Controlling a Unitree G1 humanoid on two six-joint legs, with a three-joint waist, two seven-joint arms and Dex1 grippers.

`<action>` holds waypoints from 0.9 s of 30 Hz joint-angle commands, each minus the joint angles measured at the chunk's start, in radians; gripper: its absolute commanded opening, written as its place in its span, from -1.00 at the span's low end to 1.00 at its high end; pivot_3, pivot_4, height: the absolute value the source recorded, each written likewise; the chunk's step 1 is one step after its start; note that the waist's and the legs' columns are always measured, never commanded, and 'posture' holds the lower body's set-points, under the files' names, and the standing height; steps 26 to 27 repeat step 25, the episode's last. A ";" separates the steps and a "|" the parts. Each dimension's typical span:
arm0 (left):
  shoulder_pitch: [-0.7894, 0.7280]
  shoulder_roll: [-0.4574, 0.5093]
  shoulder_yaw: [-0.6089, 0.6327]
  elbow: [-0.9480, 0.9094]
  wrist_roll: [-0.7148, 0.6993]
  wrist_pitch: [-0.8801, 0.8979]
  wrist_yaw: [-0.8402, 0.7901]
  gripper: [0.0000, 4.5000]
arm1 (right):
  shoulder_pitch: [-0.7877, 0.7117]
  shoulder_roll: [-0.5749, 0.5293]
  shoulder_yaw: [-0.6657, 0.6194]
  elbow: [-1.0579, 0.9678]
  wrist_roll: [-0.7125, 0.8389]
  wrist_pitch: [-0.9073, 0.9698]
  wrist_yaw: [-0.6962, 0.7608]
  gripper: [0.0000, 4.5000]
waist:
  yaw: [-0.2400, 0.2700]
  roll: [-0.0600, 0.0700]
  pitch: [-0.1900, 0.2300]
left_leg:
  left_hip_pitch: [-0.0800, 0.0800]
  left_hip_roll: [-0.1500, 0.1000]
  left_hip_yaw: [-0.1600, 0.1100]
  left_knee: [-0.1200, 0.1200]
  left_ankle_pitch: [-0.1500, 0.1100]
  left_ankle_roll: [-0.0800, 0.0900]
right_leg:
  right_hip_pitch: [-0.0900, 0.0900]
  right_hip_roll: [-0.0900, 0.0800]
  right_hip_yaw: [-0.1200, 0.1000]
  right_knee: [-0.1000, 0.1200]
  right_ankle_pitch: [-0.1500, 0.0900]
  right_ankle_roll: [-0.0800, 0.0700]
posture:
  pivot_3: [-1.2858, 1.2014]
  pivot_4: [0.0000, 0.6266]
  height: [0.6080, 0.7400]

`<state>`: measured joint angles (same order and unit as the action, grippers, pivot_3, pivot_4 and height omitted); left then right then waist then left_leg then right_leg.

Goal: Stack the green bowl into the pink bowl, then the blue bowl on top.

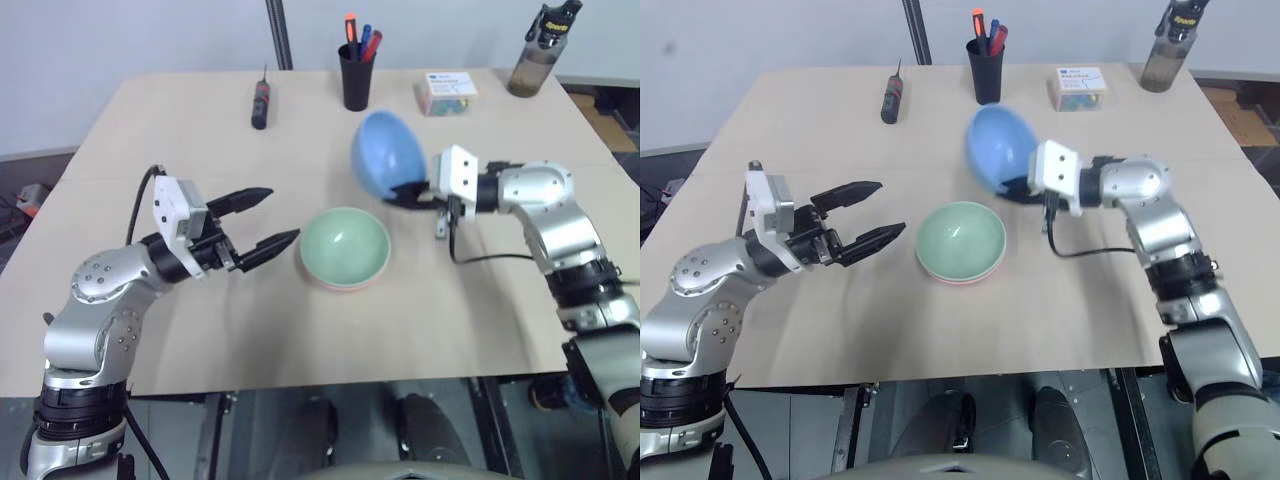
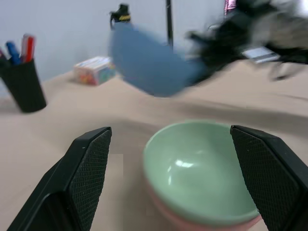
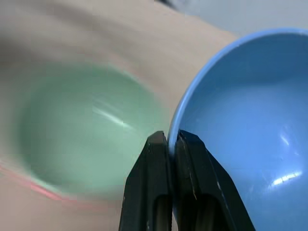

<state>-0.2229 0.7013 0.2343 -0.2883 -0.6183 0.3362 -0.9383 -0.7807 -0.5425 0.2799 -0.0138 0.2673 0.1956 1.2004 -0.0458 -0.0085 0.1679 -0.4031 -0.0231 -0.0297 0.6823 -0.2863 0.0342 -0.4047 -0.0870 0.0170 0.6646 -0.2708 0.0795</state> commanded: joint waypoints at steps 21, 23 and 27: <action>0.166 0.110 0.121 -0.098 -0.057 0.133 -0.021 0.86 | 0.457 -0.283 -0.541 -0.418 0.278 0.435 -0.146 0.98 | 0.038 0.000 0.000 | -0.002 -0.001 -0.003 0.000 -0.001 0.001 | 0.002 -0.002 -0.002 -0.003 0.000 0.000 | 0.03 -0.52 1.00; 0.199 0.145 0.175 -0.094 -0.079 0.162 -0.038 0.86 | 0.534 -0.331 -0.641 -0.451 0.318 0.468 -0.141 0.98 | 0.036 0.000 0.000 | -0.001 -0.001 -0.002 0.000 -0.001 0.001 | 0.002 -0.002 -0.002 -0.002 0.000 0.000 | 0.03 -0.52 1.00; 0.234 0.188 0.204 -0.083 -0.080 0.176 -0.077 0.86 | 0.600 -0.349 -0.723 -0.497 0.378 0.515 -0.152 0.98 | 0.034 0.000 0.000 | 0.001 0.000 -0.001 0.000 -0.001 0.002 | 0.003 -0.003 -0.001 -0.002 0.000 0.000 | 0.03 -0.52 1.00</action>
